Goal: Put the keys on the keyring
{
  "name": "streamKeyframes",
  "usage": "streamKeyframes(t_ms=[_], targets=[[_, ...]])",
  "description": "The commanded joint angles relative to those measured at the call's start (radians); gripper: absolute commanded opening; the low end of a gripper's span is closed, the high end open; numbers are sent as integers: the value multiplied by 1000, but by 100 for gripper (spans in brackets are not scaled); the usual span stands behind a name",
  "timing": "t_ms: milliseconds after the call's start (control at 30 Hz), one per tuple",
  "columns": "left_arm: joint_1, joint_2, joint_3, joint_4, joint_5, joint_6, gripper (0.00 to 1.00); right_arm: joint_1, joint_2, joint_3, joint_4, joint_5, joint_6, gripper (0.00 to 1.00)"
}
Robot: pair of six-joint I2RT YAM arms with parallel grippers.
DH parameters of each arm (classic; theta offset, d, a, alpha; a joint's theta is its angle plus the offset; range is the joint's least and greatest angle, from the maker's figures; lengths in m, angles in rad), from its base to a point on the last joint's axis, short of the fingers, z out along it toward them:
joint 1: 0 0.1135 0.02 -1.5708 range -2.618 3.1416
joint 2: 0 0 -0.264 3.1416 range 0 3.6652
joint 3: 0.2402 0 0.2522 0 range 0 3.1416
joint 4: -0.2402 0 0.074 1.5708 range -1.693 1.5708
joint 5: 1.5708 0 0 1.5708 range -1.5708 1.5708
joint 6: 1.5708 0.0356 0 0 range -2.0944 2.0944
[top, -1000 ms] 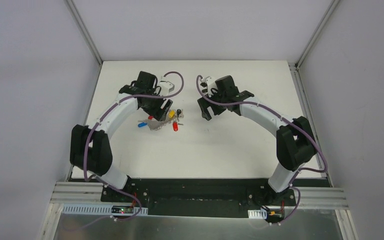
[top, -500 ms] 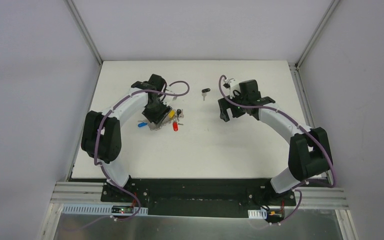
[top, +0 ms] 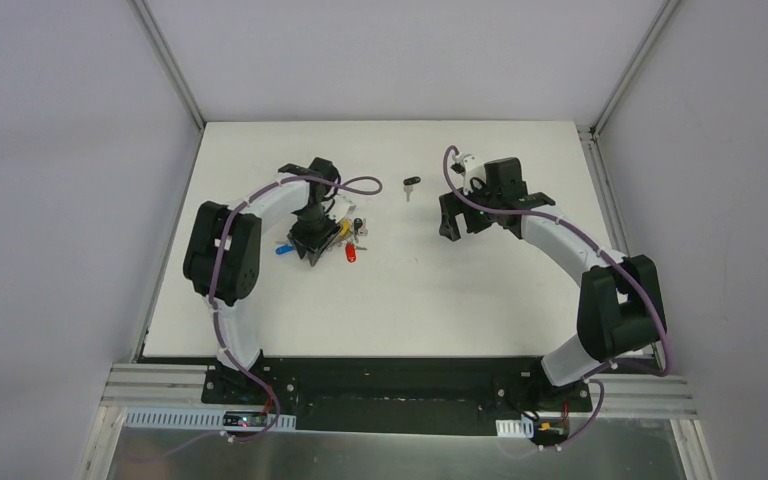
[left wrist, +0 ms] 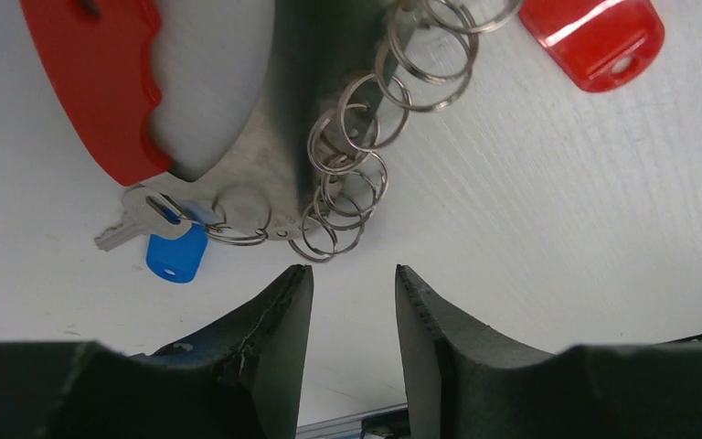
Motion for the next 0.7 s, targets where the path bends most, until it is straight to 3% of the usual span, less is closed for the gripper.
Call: streamKeyframes(t_ms=[0, 267, 400, 667], targets=[[-3, 33, 73, -32, -52, 4, 39, -3, -3, -15, 34, -34, 11, 94], [-7, 79, 143, -59, -88, -32, 36, -4, 29, -10, 38, -45, 13, 95], [-16, 91, 158, -75, -117, -76, 41, -4, 33, -16, 37, -45, 8, 95], [-17, -7, 11, 69, -92, -234, 42, -11, 30, -43, 52, -43, -1, 95]])
